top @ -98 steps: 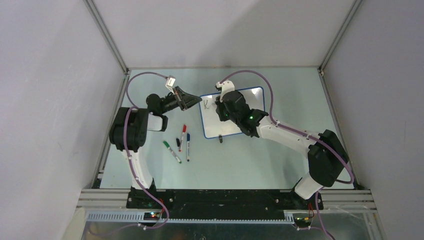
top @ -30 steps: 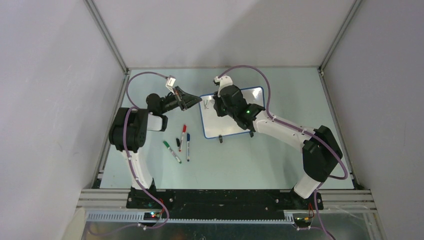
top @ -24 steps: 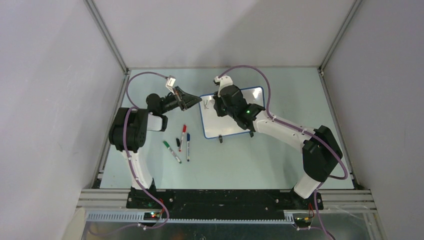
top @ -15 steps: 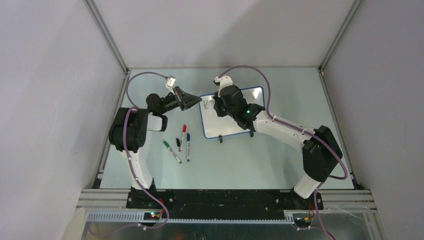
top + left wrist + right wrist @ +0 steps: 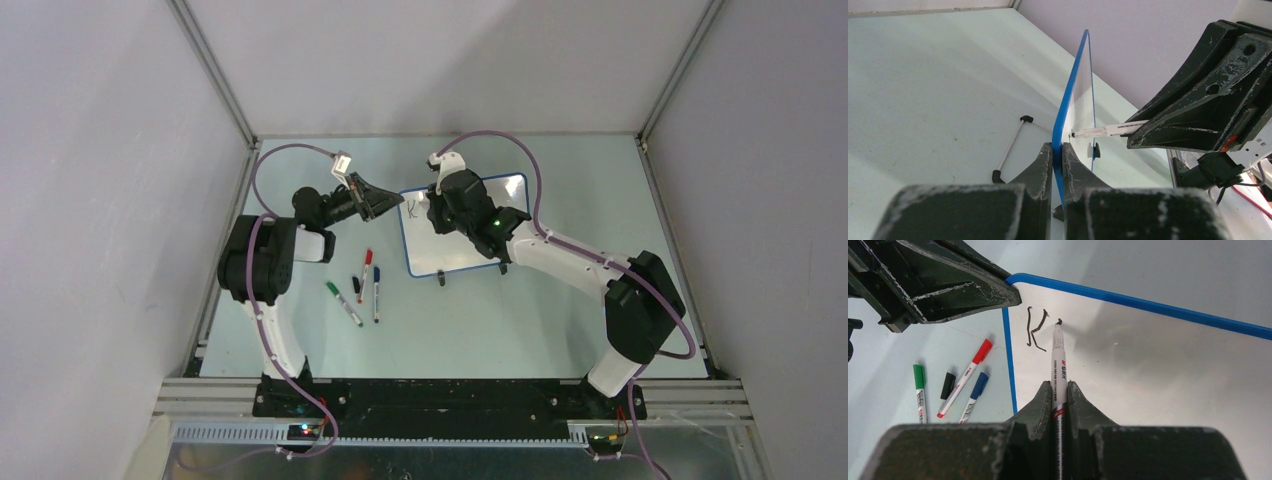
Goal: Write a sentence on the whiteboard
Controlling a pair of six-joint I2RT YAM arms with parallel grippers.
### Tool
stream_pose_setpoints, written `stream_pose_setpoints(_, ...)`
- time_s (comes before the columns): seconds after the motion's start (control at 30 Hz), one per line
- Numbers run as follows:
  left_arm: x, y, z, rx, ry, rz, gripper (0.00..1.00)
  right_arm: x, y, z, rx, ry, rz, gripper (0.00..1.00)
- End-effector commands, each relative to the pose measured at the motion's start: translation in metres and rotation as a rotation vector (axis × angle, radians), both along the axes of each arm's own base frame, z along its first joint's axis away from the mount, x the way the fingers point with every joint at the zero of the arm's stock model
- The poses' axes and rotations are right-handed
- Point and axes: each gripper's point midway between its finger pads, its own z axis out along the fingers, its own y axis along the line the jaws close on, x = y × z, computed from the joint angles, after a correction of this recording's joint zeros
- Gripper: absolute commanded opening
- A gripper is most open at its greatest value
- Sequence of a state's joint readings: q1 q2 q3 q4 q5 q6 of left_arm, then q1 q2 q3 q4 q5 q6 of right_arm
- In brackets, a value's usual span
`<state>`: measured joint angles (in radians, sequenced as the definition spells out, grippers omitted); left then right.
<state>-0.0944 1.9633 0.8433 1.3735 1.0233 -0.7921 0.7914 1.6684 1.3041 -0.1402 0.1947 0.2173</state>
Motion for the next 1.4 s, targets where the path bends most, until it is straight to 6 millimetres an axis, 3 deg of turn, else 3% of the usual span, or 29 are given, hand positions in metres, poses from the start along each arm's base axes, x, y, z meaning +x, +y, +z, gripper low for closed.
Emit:
stream_pose_setpoints(0.0, -0.003, 0.0, 0.018, 0.018, -0.111, 0.009, 0.0, 0.003, 0.0, 0.036, 0.055, -0.051, -0.006, 0.0)
stream_pose_setpoints(0.23, -0.004, 0.0, 0.018, 0.019, -0.112, 0.009, 0.0, -0.004, -0.005, 0.039, 0.065, -0.065, -0.008, 0.0)
stream_pose_setpoints(0.8, -0.004, 0.0, 0.017, 0.019, -0.112, 0.012, 0.0, -0.005, -0.003, 0.017, 0.036, -0.026, -0.003, 0.0)
stream_pose_setpoints(1.37, -0.004, 0.0, 0.018, 0.019, -0.112, 0.01, 0.0, 0.002, 0.0, 0.009, 0.039, -0.019, 0.003, 0.0)
